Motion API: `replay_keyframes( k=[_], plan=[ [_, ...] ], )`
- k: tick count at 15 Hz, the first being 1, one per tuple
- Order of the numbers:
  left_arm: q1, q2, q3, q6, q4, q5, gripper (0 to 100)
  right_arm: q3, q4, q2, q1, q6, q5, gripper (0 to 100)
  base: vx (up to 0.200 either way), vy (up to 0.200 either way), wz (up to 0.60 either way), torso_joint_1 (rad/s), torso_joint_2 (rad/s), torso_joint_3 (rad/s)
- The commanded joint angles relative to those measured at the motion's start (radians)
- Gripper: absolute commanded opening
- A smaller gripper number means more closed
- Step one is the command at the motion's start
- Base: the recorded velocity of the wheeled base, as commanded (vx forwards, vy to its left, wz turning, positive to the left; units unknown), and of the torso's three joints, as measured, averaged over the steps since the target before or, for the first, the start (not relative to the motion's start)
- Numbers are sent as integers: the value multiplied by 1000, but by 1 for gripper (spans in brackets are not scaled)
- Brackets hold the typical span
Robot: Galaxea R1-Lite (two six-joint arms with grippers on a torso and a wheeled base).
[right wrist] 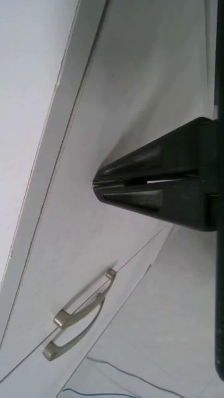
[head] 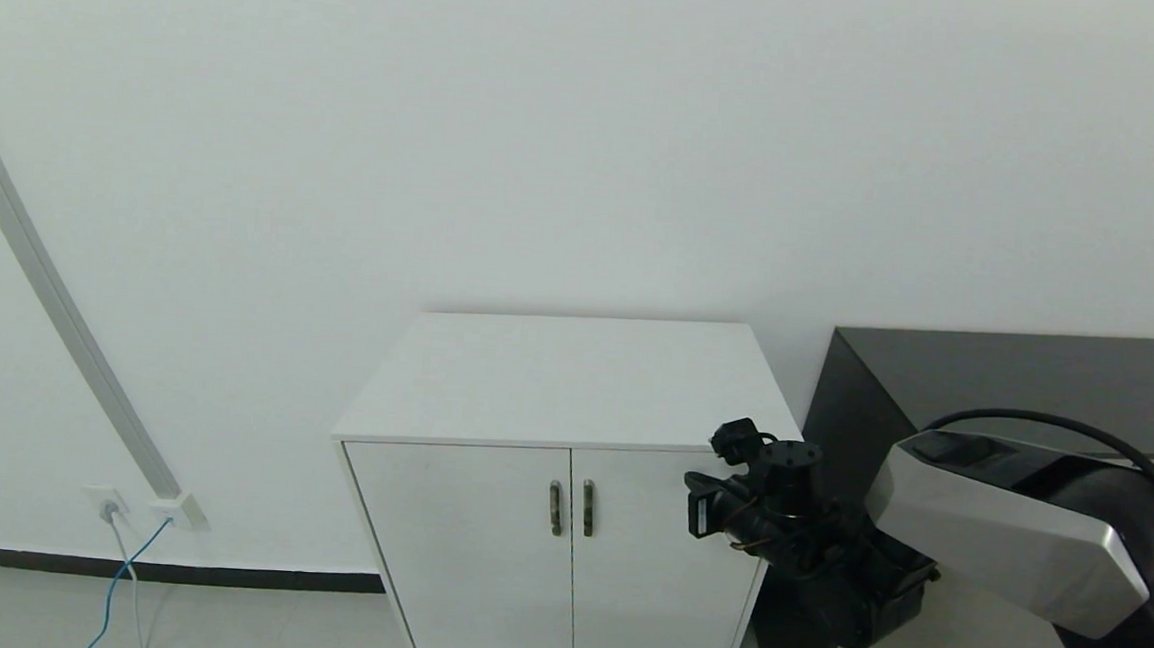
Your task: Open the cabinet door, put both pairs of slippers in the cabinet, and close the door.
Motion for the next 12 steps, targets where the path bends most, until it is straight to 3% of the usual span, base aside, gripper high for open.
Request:
replay_keyframes(
  k=[1,7,12],
  plan=[
    [0,0,0,-1,-1,-1,0,39,-6,-32,12,0,1,0,0,0,0,0,0,0],
    [0,0,0,-1,0,-1,0,215,-41,-155,38,0,-33,0,0,0,0,0,0,0],
    [0,0,0,1,-1,-1,0,318,-24,-313,-5,3,-58,0,0,0,0,0,0,0]
  ],
)
